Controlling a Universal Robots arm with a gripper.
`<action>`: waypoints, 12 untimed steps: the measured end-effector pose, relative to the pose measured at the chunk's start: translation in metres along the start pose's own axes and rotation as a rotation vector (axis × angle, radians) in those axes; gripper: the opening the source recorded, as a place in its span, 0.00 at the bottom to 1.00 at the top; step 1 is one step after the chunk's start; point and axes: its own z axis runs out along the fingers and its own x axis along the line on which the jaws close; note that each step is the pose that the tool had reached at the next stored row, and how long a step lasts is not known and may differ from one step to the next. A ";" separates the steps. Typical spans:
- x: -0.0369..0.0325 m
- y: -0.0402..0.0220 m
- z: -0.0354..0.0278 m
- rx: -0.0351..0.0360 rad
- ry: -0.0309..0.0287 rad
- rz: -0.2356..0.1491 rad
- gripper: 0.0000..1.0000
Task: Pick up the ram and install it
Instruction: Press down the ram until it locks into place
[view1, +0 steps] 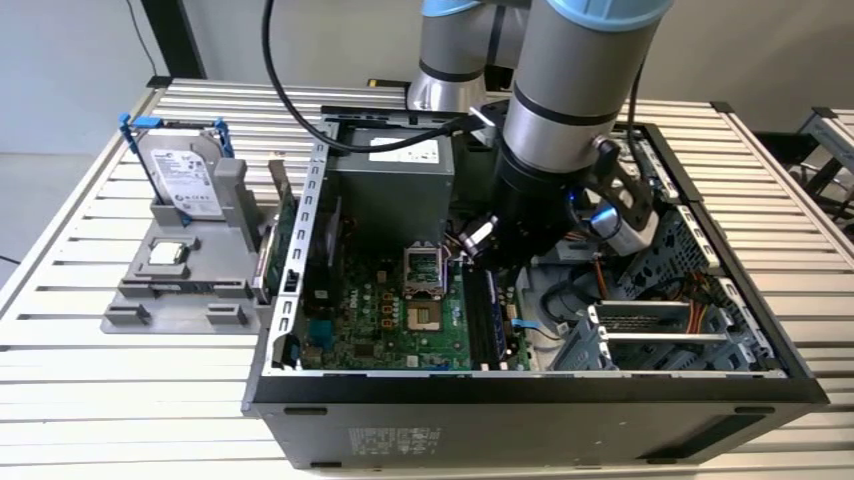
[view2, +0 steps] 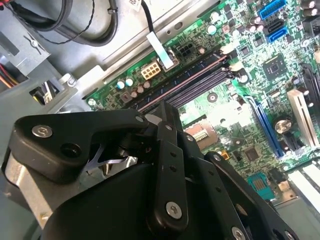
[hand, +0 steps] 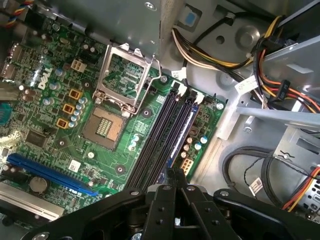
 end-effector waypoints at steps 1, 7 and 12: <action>0.0000 0.0000 -0.0002 -0.0001 0.0000 -0.005 0.00; 0.0000 0.0000 -0.0010 -0.0005 -0.0002 -0.030 0.00; -0.0001 0.0000 -0.0015 -0.0010 -0.0005 -0.048 0.00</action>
